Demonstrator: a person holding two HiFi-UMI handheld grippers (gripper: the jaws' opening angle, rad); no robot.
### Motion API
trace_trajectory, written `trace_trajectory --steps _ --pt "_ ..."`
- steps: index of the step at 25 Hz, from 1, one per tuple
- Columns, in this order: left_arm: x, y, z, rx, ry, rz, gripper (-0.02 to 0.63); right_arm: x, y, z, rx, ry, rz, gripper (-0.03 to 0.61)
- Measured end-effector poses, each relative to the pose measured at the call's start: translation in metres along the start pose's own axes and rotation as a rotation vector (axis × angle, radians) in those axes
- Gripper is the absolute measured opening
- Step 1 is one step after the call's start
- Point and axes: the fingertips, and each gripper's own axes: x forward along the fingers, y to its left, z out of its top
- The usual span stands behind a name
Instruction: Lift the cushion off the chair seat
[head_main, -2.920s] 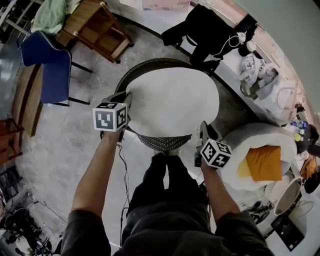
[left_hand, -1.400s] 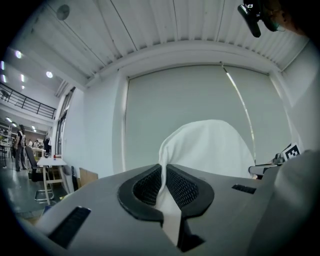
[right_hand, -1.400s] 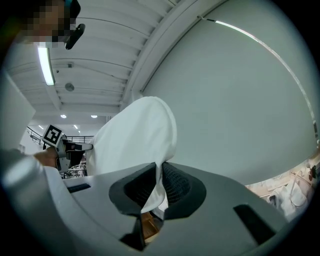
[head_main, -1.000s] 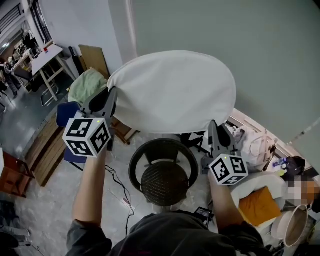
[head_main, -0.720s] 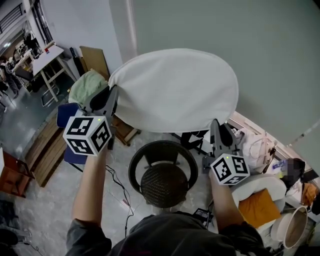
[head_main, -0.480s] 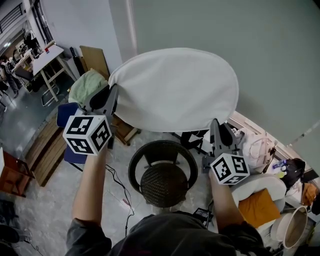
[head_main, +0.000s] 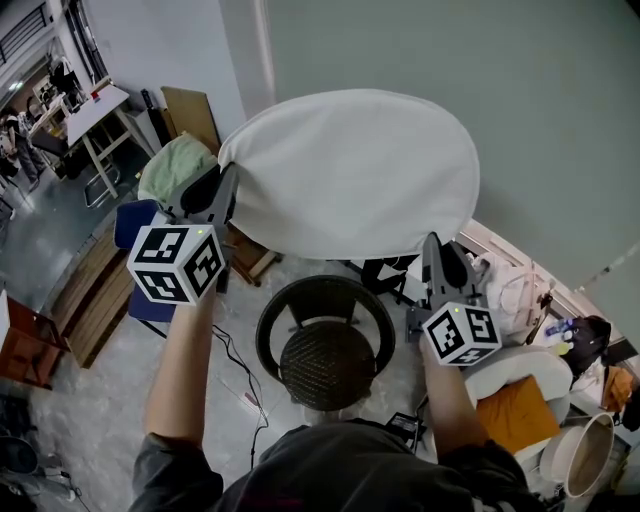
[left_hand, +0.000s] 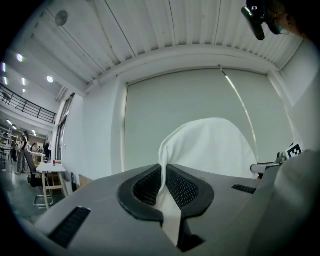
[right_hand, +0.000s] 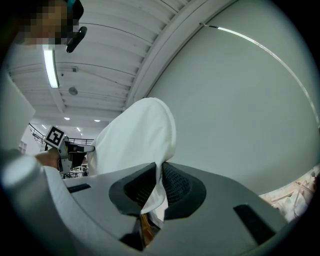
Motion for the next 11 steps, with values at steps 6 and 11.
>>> trace_trajectory --steps 6,11 --pt "-0.002 -0.002 -0.004 -0.003 0.006 0.002 0.035 -0.001 -0.002 -0.003 0.002 0.005 -0.001 0.040" --pt "-0.009 -0.012 -0.009 -0.001 0.005 0.005 0.035 -0.012 -0.005 -0.007 -0.004 0.006 0.003 0.040"
